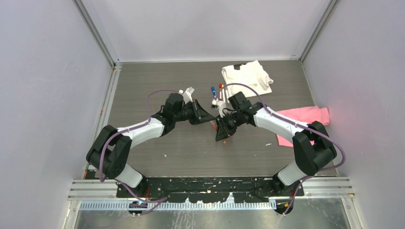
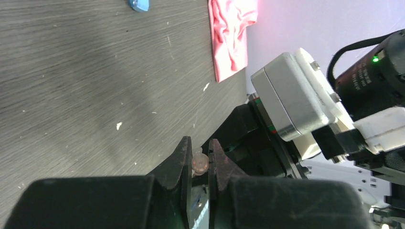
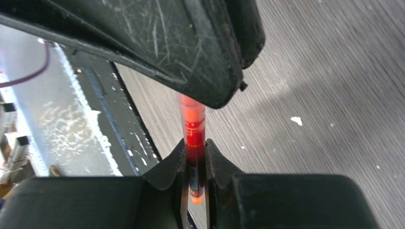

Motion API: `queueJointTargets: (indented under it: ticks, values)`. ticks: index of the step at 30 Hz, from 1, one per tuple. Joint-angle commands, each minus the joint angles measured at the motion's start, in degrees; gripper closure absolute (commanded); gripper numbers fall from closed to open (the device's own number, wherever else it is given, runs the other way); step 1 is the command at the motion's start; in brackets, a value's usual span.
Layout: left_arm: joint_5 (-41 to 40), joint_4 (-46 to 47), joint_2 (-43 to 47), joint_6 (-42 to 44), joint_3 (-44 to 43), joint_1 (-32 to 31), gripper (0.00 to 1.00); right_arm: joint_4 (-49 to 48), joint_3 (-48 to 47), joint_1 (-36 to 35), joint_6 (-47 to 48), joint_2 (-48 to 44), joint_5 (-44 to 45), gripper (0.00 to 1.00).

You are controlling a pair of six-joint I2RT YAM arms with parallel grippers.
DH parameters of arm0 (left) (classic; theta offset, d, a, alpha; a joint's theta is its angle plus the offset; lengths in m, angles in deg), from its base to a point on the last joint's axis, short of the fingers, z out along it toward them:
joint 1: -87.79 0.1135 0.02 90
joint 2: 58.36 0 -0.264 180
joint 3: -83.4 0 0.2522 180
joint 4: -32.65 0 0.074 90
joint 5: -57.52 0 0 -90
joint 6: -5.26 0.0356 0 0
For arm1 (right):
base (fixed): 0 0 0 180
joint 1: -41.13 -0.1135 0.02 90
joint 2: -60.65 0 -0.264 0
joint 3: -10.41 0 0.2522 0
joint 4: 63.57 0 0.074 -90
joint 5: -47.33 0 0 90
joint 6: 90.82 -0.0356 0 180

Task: Insert the pens into the pen caps
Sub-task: Press the pen cap onto the pen.

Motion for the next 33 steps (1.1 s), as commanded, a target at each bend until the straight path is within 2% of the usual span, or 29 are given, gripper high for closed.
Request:
queueJointTargets:
  ticks: [1, 3, 4, 9, 12, 19, 22, 28, 33]
  values:
    - [23.06, -20.84, 0.59, 4.92, -2.60, -8.56, 0.99, -19.60, -7.15, 2.03, 2.70, -1.52, 12.70, 0.99]
    - [17.77, -32.68, 2.14, 13.84, -6.57, -8.63, 0.99, -20.47, -6.45, 2.48, 2.25, -1.41, 10.49, 0.99]
    - [15.18, -34.09, 2.90, 16.08, -7.24, -8.63, 0.99, -20.84, -6.04, 2.61, 2.41, -1.21, 9.11, 0.99]
    - [6.29, -27.34, 6.57, 15.77, -7.12, -8.63, 0.99, -24.40, -3.32, 2.75, 1.64, -0.22, -2.47, 0.99]
    - [4.13, -24.72, 7.95, 15.71, -7.18, -8.58, 1.00, -24.91, -2.89, 2.81, 1.62, 0.01, -4.71, 0.99]
    - [3.53, -19.11, 11.84, 16.82, -3.70, -8.62, 0.99, -24.11, -3.62, 4.82, 1.78, -0.19, -6.83, 0.98]
    - [3.01, -15.49, 14.06, 18.52, -1.59, -8.61, 1.00, -24.43, -3.52, 6.12, 1.78, -0.48, -8.37, 0.91]
    - [2.77, -17.55, 13.88, 20.99, -2.65, -8.63, 0.99, -27.52, -1.74, 6.36, 1.37, -0.43, -11.24, 0.83]
    - [4.68, -19.77, 10.18, 20.59, -5.47, -8.63, 0.99, -27.41, -1.17, 5.09, 5.88, 0.00, -9.94, 0.80]
